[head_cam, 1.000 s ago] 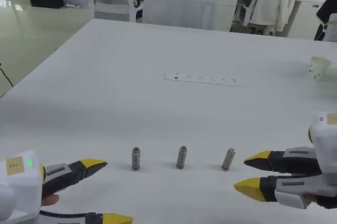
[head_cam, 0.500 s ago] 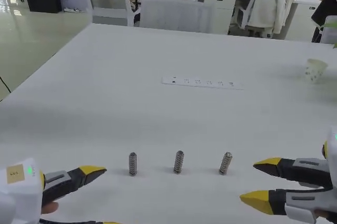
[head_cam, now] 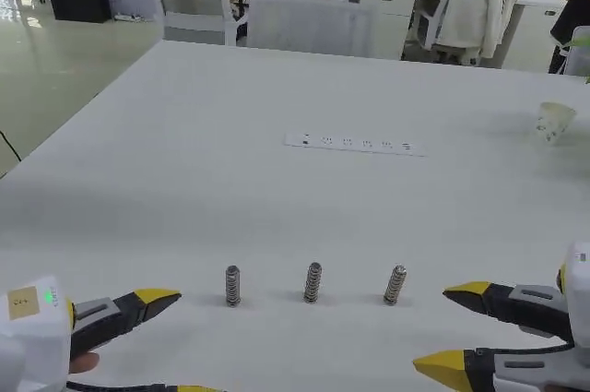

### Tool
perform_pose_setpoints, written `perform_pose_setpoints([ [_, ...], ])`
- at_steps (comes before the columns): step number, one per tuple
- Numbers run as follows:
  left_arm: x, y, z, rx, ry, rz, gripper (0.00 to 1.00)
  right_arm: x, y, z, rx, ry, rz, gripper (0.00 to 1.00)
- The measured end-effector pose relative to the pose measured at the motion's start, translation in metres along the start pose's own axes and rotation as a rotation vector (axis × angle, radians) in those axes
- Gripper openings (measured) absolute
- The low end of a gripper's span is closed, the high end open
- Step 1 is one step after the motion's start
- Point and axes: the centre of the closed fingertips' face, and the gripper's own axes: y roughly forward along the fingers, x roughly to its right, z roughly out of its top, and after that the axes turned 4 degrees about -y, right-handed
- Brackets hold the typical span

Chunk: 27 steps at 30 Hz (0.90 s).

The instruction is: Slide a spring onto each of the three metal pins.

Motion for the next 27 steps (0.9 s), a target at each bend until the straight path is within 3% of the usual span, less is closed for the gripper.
perform_pose_setpoints([
  [27, -0.0075, 0.0018, -0.0019, 0.006, -0.01, 0.011, 0.74, 0.0023, 0.003, 0.0051, 0.006, 0.008, -0.009, 0.62],
])
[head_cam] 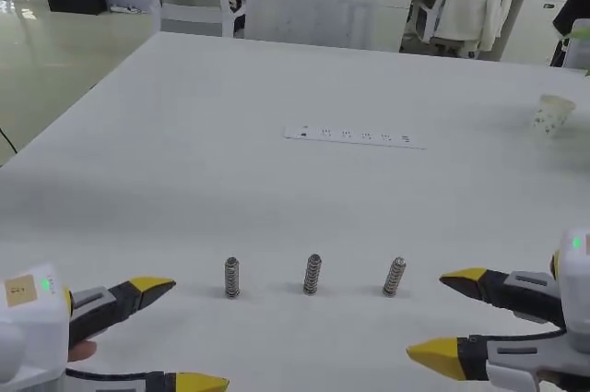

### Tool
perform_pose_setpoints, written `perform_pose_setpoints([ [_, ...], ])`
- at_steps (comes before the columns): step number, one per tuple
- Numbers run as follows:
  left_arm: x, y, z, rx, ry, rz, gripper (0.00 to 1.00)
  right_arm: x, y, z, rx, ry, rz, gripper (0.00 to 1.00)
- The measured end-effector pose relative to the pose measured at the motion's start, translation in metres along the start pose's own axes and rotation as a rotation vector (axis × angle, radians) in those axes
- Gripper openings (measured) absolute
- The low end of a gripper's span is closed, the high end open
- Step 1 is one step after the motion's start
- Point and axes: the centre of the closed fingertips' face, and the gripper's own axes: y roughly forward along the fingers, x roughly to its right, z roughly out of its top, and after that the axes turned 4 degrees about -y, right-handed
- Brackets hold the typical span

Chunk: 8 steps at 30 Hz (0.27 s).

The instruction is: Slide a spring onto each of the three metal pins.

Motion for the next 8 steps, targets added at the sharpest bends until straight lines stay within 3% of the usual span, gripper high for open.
perform_pose_setpoints([
  [8, -0.0011, 0.0009, 0.0017, 0.002, 0.003, -0.001, 0.75, 0.0003, 0.0009, 0.0008, 0.001, 0.002, -0.003, 0.63],
])
